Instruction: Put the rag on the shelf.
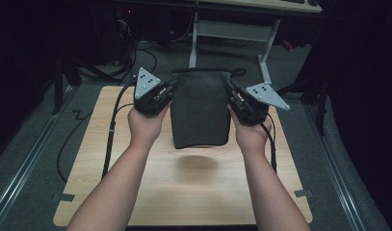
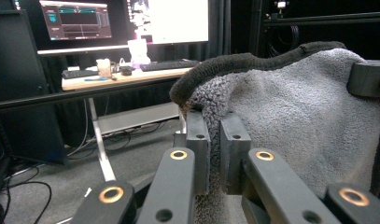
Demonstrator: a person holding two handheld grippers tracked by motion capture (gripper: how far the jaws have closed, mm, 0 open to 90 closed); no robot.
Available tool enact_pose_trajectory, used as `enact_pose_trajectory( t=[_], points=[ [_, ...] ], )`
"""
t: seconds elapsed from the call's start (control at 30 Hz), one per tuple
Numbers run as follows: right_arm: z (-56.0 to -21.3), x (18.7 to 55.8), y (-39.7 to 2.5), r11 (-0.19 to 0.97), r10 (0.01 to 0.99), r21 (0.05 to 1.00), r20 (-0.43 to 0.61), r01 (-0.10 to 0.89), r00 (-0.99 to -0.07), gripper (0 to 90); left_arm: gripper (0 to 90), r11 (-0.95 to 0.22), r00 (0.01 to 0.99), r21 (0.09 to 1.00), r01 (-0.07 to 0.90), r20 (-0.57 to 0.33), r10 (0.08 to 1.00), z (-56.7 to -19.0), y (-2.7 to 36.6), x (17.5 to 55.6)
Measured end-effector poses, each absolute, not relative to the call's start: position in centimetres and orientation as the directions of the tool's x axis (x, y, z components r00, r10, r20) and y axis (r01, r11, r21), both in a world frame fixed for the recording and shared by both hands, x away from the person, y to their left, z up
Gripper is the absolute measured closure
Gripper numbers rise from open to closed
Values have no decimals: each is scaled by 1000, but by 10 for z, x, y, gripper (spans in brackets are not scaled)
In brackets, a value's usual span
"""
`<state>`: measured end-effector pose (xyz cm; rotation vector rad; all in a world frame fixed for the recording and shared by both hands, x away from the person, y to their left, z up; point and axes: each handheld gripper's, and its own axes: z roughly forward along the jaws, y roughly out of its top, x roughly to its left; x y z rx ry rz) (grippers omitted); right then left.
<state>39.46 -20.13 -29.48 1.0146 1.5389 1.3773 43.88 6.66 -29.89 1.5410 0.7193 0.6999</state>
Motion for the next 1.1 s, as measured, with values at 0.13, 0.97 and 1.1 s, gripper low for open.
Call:
enact_pose_trajectory(
  t=[0.13,0.97,1.1],
  points=[
    [-292,409,-202,90,938,994,-67,53,-339,847,847,-84,620,995,51,35,784,-296,65,455],
    [-348,493,-215,194,935,939,-90,283,-344,845,816,-194,665,947,255,-26,746,-360,55,531],
    [-357,496,-218,190,931,932,-71,308,-359,844,800,-185,667,943,278,-51,743,-369,59,532]
  ],
)
